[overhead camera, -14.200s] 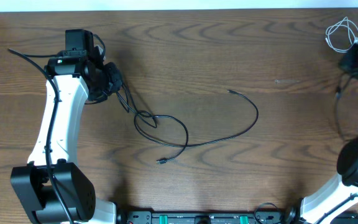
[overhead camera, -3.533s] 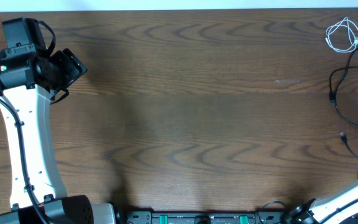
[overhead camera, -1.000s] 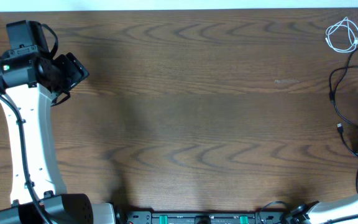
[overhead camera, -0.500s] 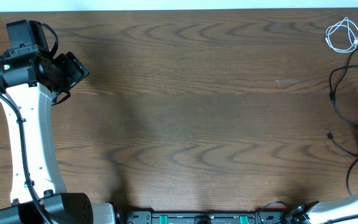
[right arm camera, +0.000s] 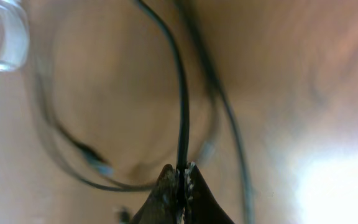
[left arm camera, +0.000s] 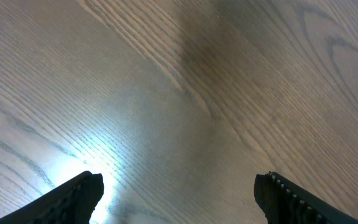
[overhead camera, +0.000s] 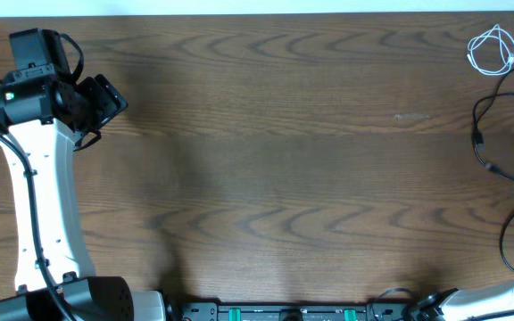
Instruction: Untangle cables
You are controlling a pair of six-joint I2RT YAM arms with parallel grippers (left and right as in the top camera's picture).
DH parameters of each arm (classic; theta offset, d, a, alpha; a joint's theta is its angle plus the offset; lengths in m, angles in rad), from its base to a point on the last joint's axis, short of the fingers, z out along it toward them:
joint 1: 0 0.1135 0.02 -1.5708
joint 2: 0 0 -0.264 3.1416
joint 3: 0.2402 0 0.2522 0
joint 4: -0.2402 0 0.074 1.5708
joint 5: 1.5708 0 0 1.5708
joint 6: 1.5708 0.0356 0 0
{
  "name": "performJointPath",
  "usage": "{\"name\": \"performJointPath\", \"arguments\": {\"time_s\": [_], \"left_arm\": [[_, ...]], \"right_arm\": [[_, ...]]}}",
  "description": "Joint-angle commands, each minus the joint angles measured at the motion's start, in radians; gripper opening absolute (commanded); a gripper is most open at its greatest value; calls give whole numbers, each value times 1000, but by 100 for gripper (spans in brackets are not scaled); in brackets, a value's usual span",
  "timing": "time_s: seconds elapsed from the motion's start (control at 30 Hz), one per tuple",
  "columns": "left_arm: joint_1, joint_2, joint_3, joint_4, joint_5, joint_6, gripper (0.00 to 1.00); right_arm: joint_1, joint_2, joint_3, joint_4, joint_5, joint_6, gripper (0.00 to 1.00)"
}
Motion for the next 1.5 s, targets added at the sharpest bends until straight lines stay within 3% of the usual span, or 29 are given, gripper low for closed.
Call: {"name": "performJointPath", "arguments": {"time_s": [0.0,0.17,0.4,0.43,0.47,0.53,0.57,0.6,0.9,1.1,1.23,1.47], "left_arm": [[4,8,-7,-2,-2,16,83],[4,8,-7,-2,33,15,83],[4,8,-7,-2,40,16,83],[4,8,-7,-2,39,16,83],[4,8,-7,-1,39,16,83],[4,8,-7,3,40,16,83],[4,8,-7,6,40,16,83],[4,8,-7,6,39,16,83],[4,8,-7,14,39,16,83],[4,8,-7,21,39,16,83],[4,8,-7,25,39,16,83],[4,8,-7,29,39,16,83]], "right_arm": [[26,-40,114,2,-98,-2,1],[65,-40,209,32,-48,63,1],[149,-32,226,8,360,66,3],[157,-29,226,-6,390,64,9],[163,-24,225,-20,417,63,21],[172,-20,225,-37,436,63,62],[175,-20,225,-44,438,64,91],[175,-20,225,-49,438,64,99],[182,-20,228,-290,256,63,99],[201,-20,181,-419,274,8,99],[201,-20,80,-385,324,6,98],[201,-20,-156,-160,337,-27,79]]}}
